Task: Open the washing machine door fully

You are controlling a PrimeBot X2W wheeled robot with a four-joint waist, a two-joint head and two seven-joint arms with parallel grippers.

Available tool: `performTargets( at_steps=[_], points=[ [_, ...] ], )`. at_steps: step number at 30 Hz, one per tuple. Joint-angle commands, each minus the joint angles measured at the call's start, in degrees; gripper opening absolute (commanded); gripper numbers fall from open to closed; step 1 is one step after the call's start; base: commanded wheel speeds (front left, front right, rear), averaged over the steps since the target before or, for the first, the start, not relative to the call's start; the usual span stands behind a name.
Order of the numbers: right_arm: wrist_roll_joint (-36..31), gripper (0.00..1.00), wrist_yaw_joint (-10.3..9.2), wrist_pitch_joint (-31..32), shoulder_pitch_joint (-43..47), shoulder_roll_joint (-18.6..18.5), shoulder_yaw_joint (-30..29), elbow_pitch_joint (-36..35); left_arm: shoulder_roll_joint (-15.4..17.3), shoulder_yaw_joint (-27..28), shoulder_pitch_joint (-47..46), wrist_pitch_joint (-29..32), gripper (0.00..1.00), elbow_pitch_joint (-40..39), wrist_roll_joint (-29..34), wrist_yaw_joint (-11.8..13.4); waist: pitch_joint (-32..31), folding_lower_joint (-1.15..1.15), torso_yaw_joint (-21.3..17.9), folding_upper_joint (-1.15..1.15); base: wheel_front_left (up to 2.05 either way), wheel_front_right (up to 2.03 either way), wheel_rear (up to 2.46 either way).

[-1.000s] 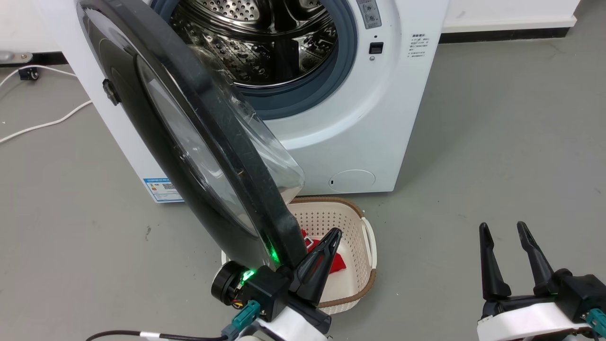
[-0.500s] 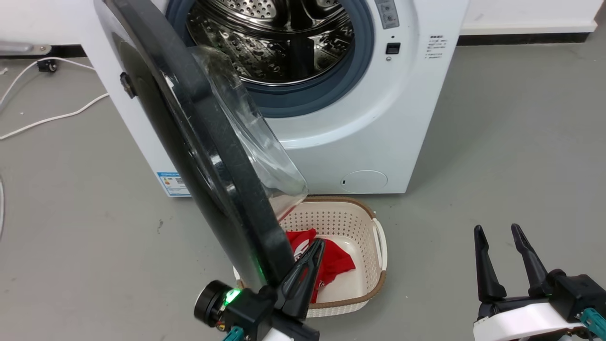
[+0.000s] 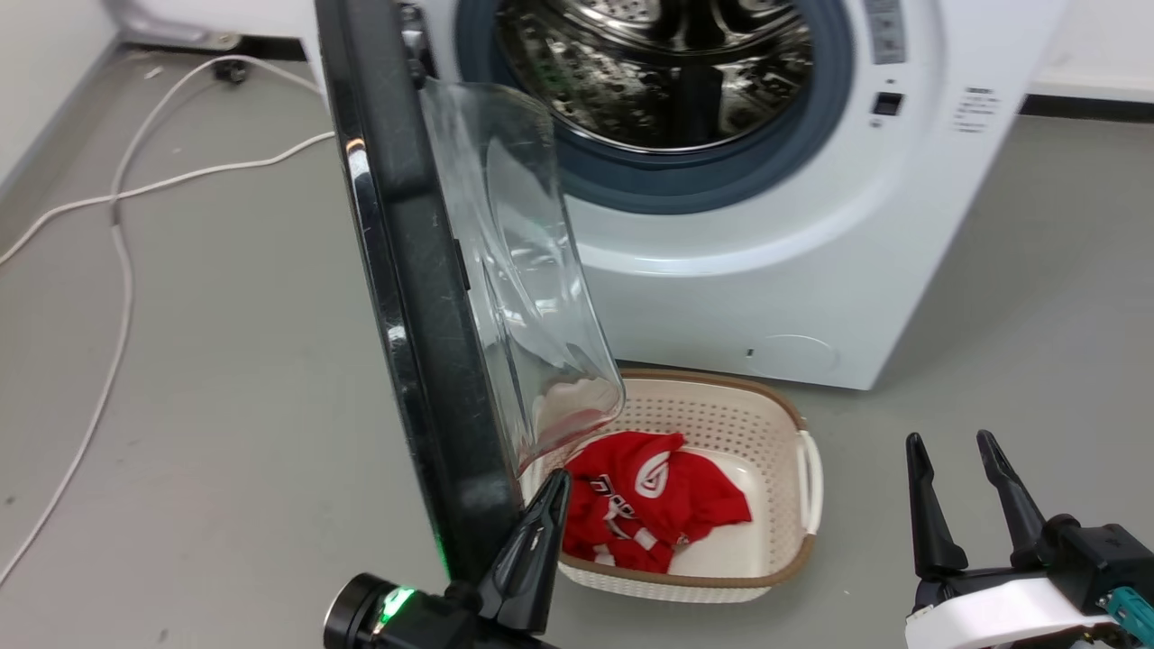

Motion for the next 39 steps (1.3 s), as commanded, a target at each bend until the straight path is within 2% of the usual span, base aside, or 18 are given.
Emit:
performTargets(
  at_steps=[1,8,13,17,26,33,39],
  points=[
    [-0.11,1.0,-0.04,0.17,0.18,0.11,-0.25,-0.08,0.29,1.38,0.64,-0.11,0.0,-0.25,0.3,0.84,0.36,0.0,2.69,0.0,0.0,0.0,0.0],
    [-0.75,1.0,-0.04,0.96,0.22,0.11,-0.42,-0.61,0.31,5.01,3.09,-0.09,0.0,-1.97,0.84,2.62,0.88,0.0,8.88,0.0,0.0,0.0,0.0],
    [-1.17,1.0,-0.04,1.72,0.15,0.1,-0.39,-1.2,0.67,9.81,3.9,-0.12,0.0,-2.68,0.46,4.08,1.25,0.0,12.15,0.0,0.0,0.0,0.0],
    [-1.61,1.0,-0.04,2.47,-0.05,0.11,-0.39,-1.93,1.27,14.48,2.43,-0.12,0.0,-2.17,-0.68,4.08,1.88,0.0,13.72,0.0,0.0,0.0,0.0],
    [-2.99,1.0,-0.04,4.44,-1.57,0.1,-0.18,-4.23,2.97,26.46,-3.6,-0.12,0.0,2.26,-3.72,2.55,5.3,0.0,13.33,0.0,0.0,0.0,0.0],
    [-4.04,1.0,-0.04,5.72,-2.71,0.11,-0.66,-5.95,5.0,36.12,-9.71,-0.09,0.0,9.0,-6.59,-0.39,8.72,0.0,11.34,0.0,0.0,0.0,0.0],
    [-4.87,1.0,-0.04,6.28,-3.46,0.11,-0.9,-7.27,6.4,42.3,-14.88,-0.12,0.0,14.0,-6.03,-2.19,11.19,0.0,10.34,0.0,0.0,0.0,0.0]
  ],
)
